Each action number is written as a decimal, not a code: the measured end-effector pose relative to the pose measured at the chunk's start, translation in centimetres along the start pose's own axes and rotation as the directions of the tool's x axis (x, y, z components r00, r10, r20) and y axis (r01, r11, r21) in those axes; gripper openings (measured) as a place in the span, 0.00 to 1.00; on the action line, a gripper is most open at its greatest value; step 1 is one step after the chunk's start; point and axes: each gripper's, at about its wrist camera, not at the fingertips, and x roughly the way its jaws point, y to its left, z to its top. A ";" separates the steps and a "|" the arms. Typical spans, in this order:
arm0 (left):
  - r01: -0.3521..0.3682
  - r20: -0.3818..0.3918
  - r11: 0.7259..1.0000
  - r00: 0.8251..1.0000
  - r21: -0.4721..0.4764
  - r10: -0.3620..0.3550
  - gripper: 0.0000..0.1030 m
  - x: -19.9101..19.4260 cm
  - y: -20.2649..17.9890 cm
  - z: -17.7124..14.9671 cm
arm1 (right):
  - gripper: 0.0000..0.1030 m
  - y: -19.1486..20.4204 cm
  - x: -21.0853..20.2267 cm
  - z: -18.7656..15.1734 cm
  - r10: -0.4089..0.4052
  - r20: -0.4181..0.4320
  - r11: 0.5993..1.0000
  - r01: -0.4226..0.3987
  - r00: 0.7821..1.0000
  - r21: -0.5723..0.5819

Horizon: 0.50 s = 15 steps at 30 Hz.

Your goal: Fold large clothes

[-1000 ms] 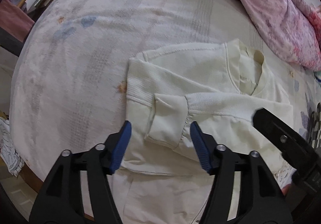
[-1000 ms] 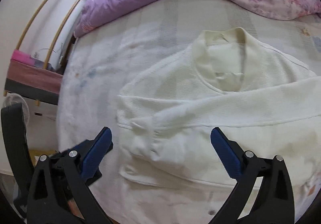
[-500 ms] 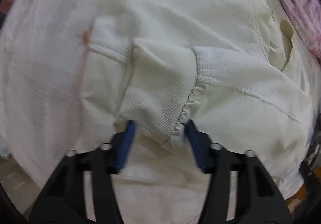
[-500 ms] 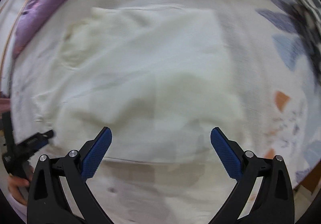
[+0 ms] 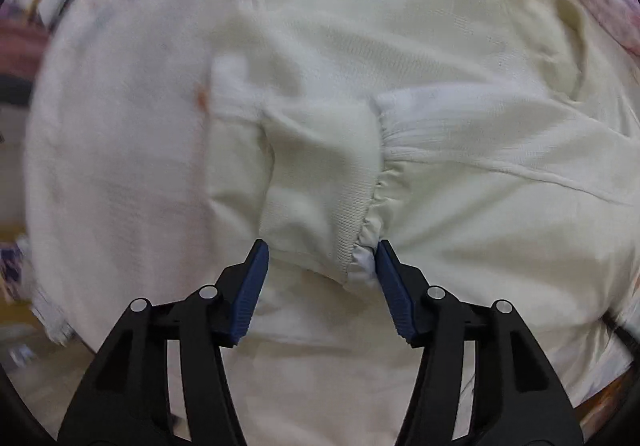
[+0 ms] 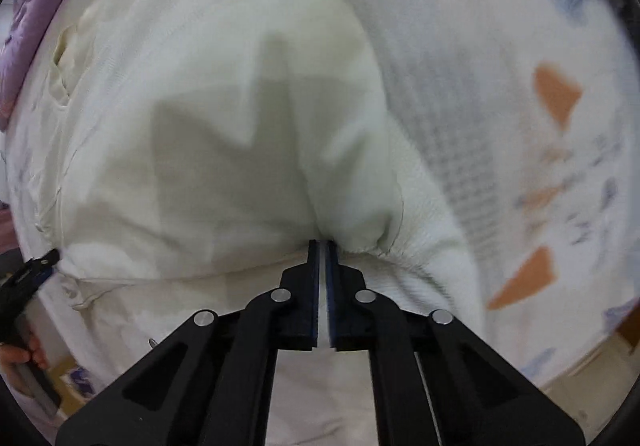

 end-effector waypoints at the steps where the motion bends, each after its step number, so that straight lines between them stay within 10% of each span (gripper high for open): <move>1: -0.004 0.022 1.000 1.000 -0.001 0.004 0.39 -1.3 -0.1 0.1 | 0.05 0.6 -1.2 0.7 0.004 0.031 1.000 -0.003 1.000 -0.024; 3: 0.001 0.051 1.000 0.999 0.001 -0.001 0.22 -2.7 -0.5 0.6 | 0.06 1.6 -2.1 2.3 0.009 0.051 0.998 -0.005 0.999 -0.060; 10: 0.055 -0.059 0.998 0.997 0.009 -0.054 0.20 4.5 -2.8 4.1 | 0.00 0.9 3.1 6.5 0.006 -0.046 1.000 -0.005 0.999 0.027; 15: 0.027 0.022 0.998 0.999 0.059 -0.028 0.20 0.1 -3.7 5.5 | 0.04 2.2 -2.5 11.2 -0.010 0.156 0.999 0.015 0.988 -0.032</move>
